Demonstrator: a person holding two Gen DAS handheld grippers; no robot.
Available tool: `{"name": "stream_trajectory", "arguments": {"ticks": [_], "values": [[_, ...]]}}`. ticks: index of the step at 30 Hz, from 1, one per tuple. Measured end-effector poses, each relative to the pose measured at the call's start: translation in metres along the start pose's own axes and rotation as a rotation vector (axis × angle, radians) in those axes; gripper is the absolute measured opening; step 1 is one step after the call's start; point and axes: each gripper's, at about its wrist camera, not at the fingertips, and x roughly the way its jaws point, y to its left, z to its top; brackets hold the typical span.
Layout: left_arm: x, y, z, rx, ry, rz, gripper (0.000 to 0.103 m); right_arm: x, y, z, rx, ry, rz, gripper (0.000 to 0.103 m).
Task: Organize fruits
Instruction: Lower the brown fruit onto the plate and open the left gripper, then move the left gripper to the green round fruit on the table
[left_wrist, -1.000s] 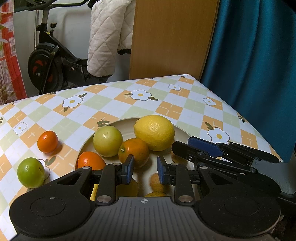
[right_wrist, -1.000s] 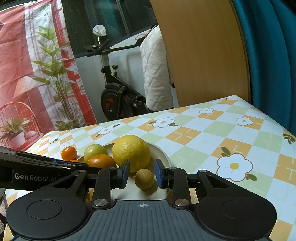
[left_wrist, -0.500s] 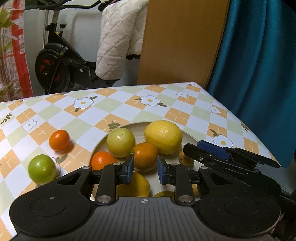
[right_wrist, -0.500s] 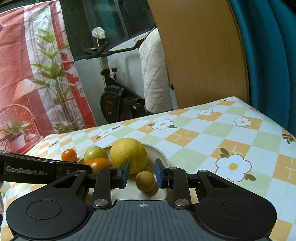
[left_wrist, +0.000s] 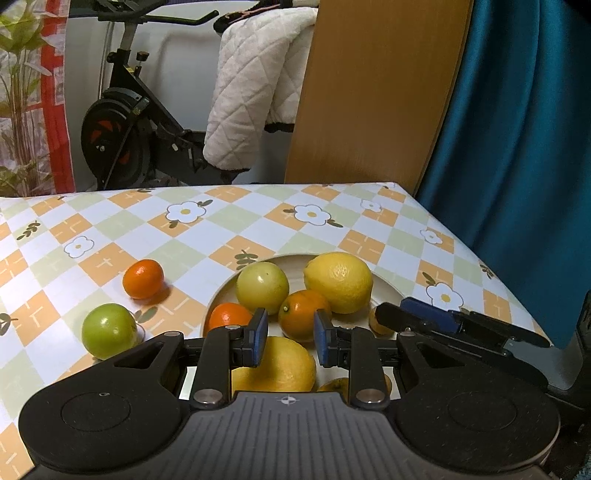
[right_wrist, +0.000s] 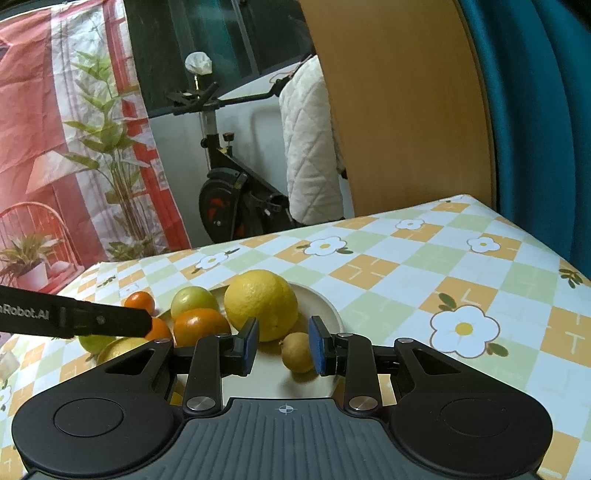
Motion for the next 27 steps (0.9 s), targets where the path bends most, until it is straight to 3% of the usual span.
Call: {"name": "stream_trajectory", "arguments": {"ticks": [10,18,27], "values": [[-0.022,0.028,-0.005,-0.068,-0.041,0.01,0.028,-0.005,0.007,-0.002,-0.025,0.026,-0.027,0.028],[-0.038,0.072,-0.012,-0.15,-0.053,0.055,0.028,-0.012,0.022,0.004,-0.023,0.047,0.0,0.028],[-0.059,0.122,-0.006,-0.176,-0.06,0.093,0.028,-0.01,0.053,0.013,-0.024,0.081,0.053,0.028]]}}
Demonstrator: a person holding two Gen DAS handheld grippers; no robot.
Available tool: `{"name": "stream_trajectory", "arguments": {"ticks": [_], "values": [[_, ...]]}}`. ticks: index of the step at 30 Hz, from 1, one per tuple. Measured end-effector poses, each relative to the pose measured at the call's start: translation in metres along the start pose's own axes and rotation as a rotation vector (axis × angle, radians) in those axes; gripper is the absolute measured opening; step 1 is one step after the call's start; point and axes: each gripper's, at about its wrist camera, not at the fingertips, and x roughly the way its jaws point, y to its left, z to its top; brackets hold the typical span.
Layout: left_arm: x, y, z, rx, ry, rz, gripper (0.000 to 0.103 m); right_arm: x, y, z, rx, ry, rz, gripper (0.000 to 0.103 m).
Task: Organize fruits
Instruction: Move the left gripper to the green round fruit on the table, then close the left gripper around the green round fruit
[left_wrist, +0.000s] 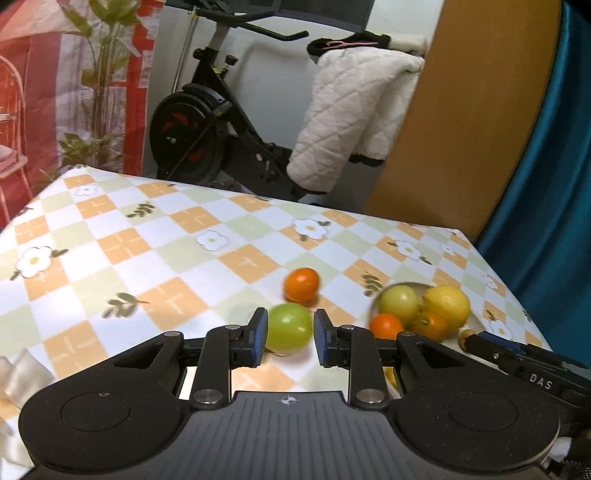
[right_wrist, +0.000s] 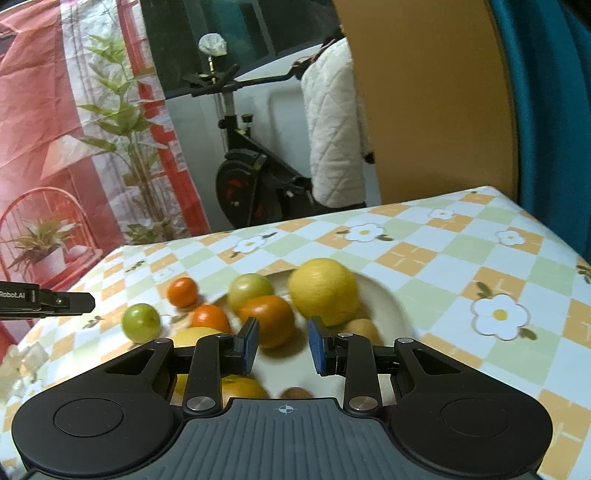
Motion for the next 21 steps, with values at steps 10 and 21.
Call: {"name": "stream_trajectory", "arguments": {"ticks": [10,21], "values": [[0.015,0.035,0.012,-0.03,0.046,-0.04,0.042,0.023,0.065,0.015,-0.142,0.07,0.053,0.032],[0.039,0.041,0.009,-0.054,0.045,-0.122,0.049,0.073,0.141,0.014,-0.351,0.173,0.107,0.044]]}}
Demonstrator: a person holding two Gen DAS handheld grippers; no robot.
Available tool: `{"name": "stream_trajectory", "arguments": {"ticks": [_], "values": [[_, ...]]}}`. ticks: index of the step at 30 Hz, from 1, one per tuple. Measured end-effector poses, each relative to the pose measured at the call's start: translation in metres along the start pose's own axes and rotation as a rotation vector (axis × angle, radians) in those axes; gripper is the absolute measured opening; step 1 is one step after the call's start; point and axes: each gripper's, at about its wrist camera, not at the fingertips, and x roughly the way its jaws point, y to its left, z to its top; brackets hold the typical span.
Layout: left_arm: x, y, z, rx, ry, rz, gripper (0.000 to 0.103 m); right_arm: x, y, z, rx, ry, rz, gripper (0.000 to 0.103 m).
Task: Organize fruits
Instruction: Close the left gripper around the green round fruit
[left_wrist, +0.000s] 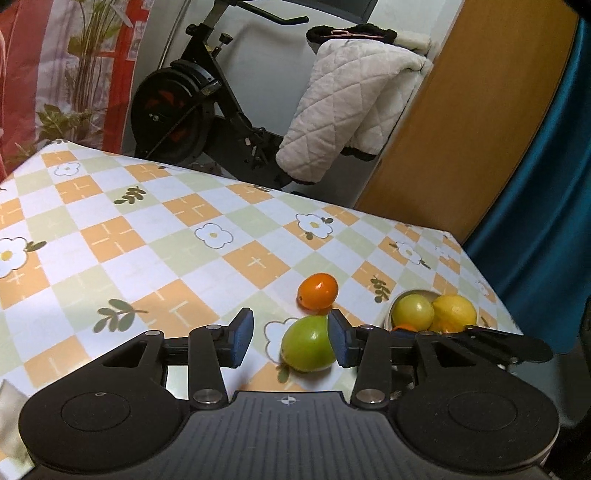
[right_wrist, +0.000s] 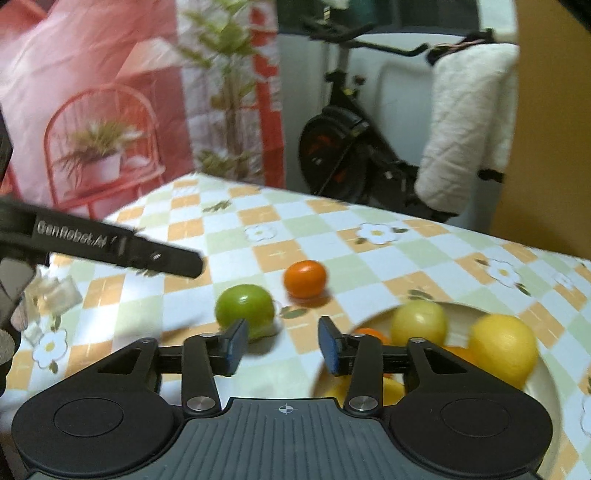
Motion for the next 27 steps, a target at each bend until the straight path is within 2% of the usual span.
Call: {"name": "stream_trajectory", "arguments": {"ticks": [2,5,19,27], "values": [[0.006,0.0,0.0,0.002,0.002,-0.006,0.057,0.008,0.007,0.004,-0.031,0.014,0.005,0.05],[0.012,0.001,0.0,-0.001,0.005,-0.024,0.057,0.02,0.014,0.008,-0.061,0.037,0.006,0.054],[0.039,0.002,-0.01,-0.015,0.061,-0.089,0.057,0.051,0.022,0.01,-0.058,0.099,0.009,0.055],[0.046,0.001,-0.017,-0.02,0.072,-0.086,0.057,0.056,0.027,0.01,-0.062,0.101,0.001,0.053]]}}
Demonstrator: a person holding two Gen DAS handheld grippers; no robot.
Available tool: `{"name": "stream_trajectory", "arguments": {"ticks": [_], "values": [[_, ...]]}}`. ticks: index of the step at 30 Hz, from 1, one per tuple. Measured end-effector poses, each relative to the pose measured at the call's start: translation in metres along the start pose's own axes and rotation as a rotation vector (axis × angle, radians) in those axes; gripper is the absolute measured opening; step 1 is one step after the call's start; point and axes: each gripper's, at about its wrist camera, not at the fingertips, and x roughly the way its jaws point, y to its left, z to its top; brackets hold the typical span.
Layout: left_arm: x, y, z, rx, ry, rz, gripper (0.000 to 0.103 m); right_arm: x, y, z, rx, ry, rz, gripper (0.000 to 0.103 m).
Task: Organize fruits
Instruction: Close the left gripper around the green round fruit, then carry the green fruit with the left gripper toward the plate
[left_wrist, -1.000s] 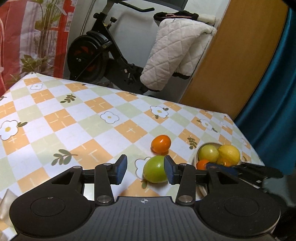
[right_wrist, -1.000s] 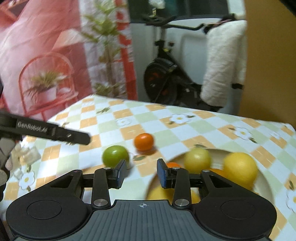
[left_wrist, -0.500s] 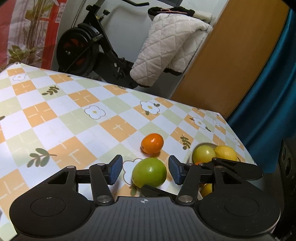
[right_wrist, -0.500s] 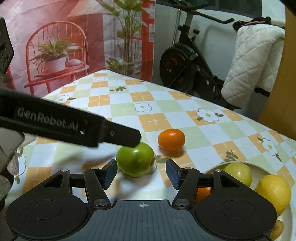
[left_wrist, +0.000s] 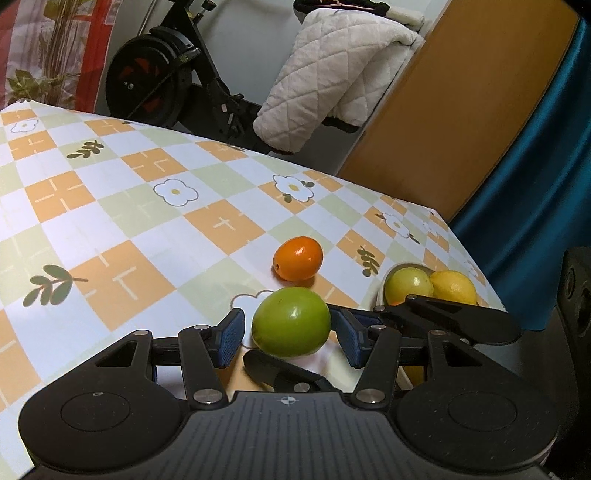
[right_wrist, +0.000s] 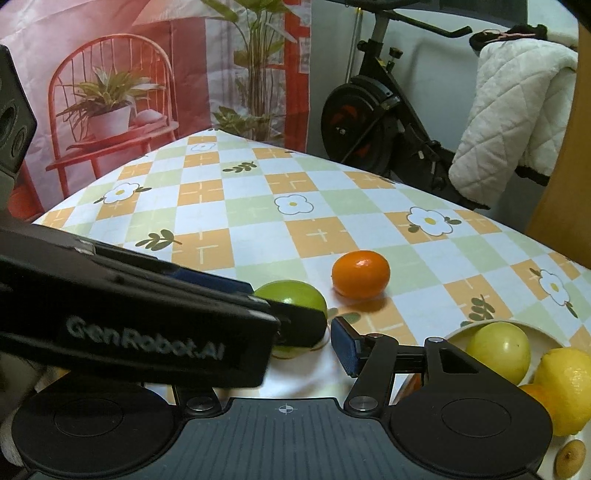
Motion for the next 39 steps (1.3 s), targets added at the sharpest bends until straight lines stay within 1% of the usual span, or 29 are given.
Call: {"name": "stream_trajectory", "arguments": {"ticks": [4,6,7,12,18,25,31,39], "values": [[0.001,0.003,-0.002,-0.017,-0.009,0.002,0.056,0.003,0.001,0.0,-0.001,0.002,-0.015,0.048],[-0.001,0.003,-0.003,-0.021,-0.018,-0.002,0.053,0.003,0.001,0.0,0.002,-0.001,-0.015,0.048],[-0.002,0.003,-0.003,-0.022,-0.022,-0.007,0.051,0.003,0.001,0.001,0.003,-0.003,-0.012,0.046],[-0.01,-0.002,-0.006,-0.009,-0.043,0.004,0.05,-0.001,0.002,0.0,0.015,-0.014,-0.006,0.045],[-0.023,-0.012,-0.012,-0.006,-0.054,0.005,0.05,-0.017,0.005,-0.004,0.023,-0.045,-0.001,0.045],[-0.034,-0.034,-0.02,0.032,-0.057,0.0,0.05,-0.044,0.005,-0.02,0.027,-0.091,-0.016,0.045],[-0.043,-0.055,-0.028,0.071,-0.056,-0.002,0.05,-0.067,-0.002,-0.035,0.067,-0.134,-0.016,0.046],[-0.049,-0.082,-0.029,0.131,-0.052,0.004,0.05,-0.091,-0.018,-0.049,0.136,-0.184,-0.016,0.046]]}}
